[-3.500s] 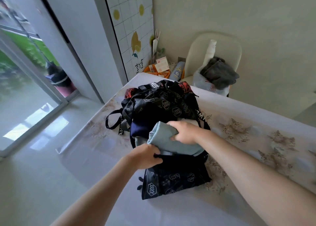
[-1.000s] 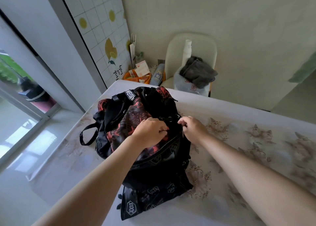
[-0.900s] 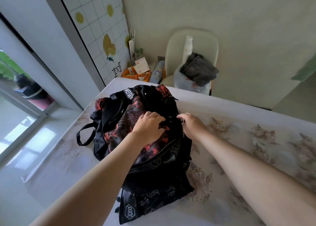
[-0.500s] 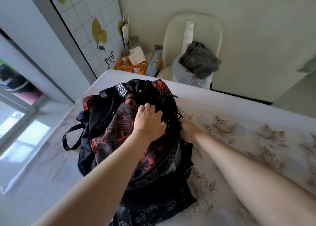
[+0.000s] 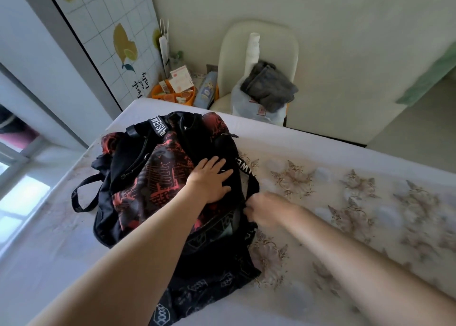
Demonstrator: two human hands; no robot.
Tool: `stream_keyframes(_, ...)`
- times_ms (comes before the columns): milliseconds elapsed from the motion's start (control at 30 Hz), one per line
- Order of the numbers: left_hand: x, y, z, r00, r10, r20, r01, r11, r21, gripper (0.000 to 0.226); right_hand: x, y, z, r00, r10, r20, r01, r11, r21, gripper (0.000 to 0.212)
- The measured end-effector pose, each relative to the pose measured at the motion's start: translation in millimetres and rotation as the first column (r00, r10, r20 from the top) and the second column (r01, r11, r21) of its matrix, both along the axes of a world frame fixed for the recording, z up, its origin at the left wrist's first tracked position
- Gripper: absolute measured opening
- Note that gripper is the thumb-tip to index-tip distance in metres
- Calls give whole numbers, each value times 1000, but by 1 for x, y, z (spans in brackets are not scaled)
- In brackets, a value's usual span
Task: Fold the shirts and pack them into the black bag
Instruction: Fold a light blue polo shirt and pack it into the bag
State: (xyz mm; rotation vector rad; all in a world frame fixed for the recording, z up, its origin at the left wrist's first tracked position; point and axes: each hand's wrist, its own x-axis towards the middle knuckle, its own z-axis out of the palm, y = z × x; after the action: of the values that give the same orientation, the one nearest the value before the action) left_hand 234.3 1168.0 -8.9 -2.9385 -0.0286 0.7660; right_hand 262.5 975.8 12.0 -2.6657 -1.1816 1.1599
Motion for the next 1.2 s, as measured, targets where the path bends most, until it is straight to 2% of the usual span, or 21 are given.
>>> stream_keyframes(100,-12,-11,12,1000,15,26,-14,999,-43,63,-32,-17,15,990,21,-142,-14,999,48,41)
stream_keyframes(167,-30,-25,25,971,77,224,-30,979,-204,51,-38,-24,15,992,-34,-124,47,993,104,45)
stream_keyframes(233,-56,-45,43,870,187,457,-3,928,-373,25,-41,-26,12,990,-115,-81,125,984,125,44)
stream_keyframes(267,-69,-57,52,839,257,479,-13,890,-456,14,-42,-28,13,983,-173,-68,181,972,147,42)
stream_keyframes(333,-93,-81,67,833,408,373,-135,804,-580,13,-44,-32,12,960,-279,-37,280,935,216,41)
stream_keyframes(400,-107,-104,74,825,549,133,-354,687,-635,27,-45,-37,12,937,-349,-15,340,902,267,40)
stream_keyframes(433,-111,-113,72,776,629,-45,-504,576,-643,35,-47,-39,12,936,-352,11,335,900,279,38)
stream_keyframes(467,-115,-120,68,683,698,-218,-649,442,-619,41,-49,-40,13,941,-335,41,309,904,294,36)
stream_keyframes(533,-121,-130,59,464,782,-416,-805,175,-567,51,-57,-43,15,965,-254,61,221,920,324,32)
stream_keyframes(633,-128,-133,44,264,836,-481,-751,-135,-646,44,-68,-51,21,995,-99,12,89,936,341,30)
stream_keyframes(667,-130,-134,41,223,839,-496,-709,-210,-673,38,-70,-55,24,999,-44,-14,46,938,344,29)
stream_keyframes(733,-132,-136,40,185,833,-521,-656,-290,-697,30,-65,-61,23,997,7,-82,23,933,358,15)
stream_keyframes(767,-131,-137,40,171,833,-526,-648,-307,-697,30,-61,-62,21,995,2,-97,35,925,379,17)
stream_keyframes(867,-129,-142,43,158,854,-495,-653,-286,-702,30,-48,-57,6,997,-72,1,63,869,490,51)
stream_keyframes(933,-127,-144,44,261,860,-439,-664,-170,-728,23,-45,-47,-5,994,-32,108,-26,869,494,58)
stream_keyframes(1000,-130,-143,43,358,853,-379,-672,-46,-740,23,-43,-39,-19,981,29,192,-120,870,478,58)
stream_keyframes(1067,-137,-138,46,414,835,-362,-688,27,-725,22,-39,-33,-34,965,28,259,-163,841,515,49)
stream_keyframes(1200,-164,-120,60,458,824,-332,-712,116,-693,24,-29,-26,-43,929,13,370,-227,810,541,35)
